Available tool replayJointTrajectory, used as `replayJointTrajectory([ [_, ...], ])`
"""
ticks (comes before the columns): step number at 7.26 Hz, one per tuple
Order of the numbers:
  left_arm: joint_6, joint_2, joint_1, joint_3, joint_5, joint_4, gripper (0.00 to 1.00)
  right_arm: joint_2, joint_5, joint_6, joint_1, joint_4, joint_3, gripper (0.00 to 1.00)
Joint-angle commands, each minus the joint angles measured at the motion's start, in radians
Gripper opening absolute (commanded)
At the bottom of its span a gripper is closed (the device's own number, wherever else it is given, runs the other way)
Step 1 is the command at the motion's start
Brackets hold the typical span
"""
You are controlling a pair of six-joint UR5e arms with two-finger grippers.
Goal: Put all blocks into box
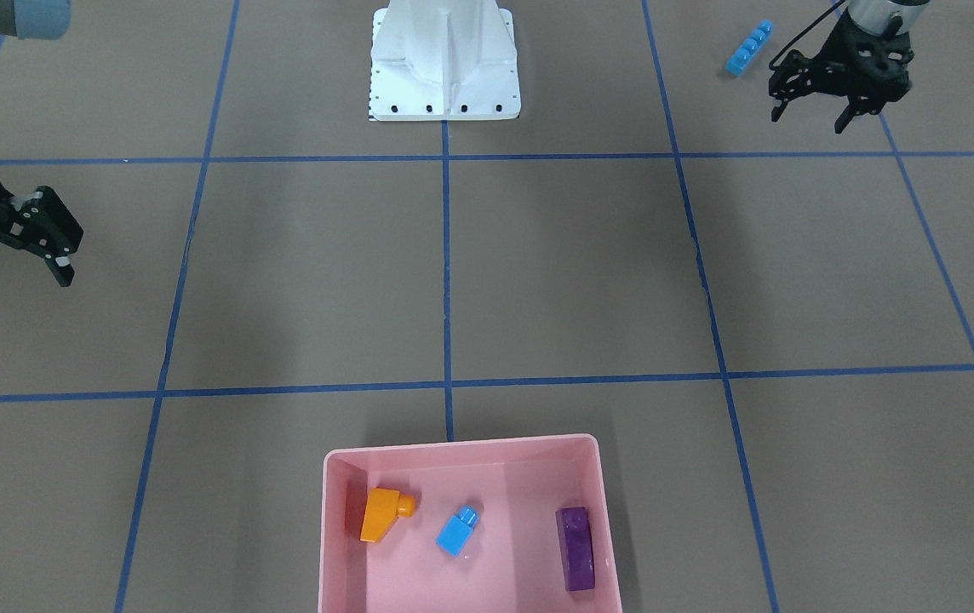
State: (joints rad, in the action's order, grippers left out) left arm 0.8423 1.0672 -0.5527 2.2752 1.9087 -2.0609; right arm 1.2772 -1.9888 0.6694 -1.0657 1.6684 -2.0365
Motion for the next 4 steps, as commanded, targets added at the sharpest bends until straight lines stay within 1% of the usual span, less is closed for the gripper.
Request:
replayJointTrajectory([
  [1,0.207,-0.082,0.355,0.03,-0.092,-0.001,1.0,0.005,0.001,-0.001,0.001,-0.001,-0.007,1.0],
  [2,0.372,-0.084,0.548,0.055,-0.143,0.002,1.0,0.005,0.001,-0.002,0.0,-0.002,-0.008,1.0],
  [3,0.421,-0.104,0.645,0.067,-0.177,0.004,0.99,0.002,0.001,-0.004,-0.003,-0.002,-0.011,1.0],
  [4,0.419,-0.104,0.675,0.061,-0.181,0.013,0.99,-0.002,0.001,-0.004,-0.002,-0.002,-0.014,1.0],
])
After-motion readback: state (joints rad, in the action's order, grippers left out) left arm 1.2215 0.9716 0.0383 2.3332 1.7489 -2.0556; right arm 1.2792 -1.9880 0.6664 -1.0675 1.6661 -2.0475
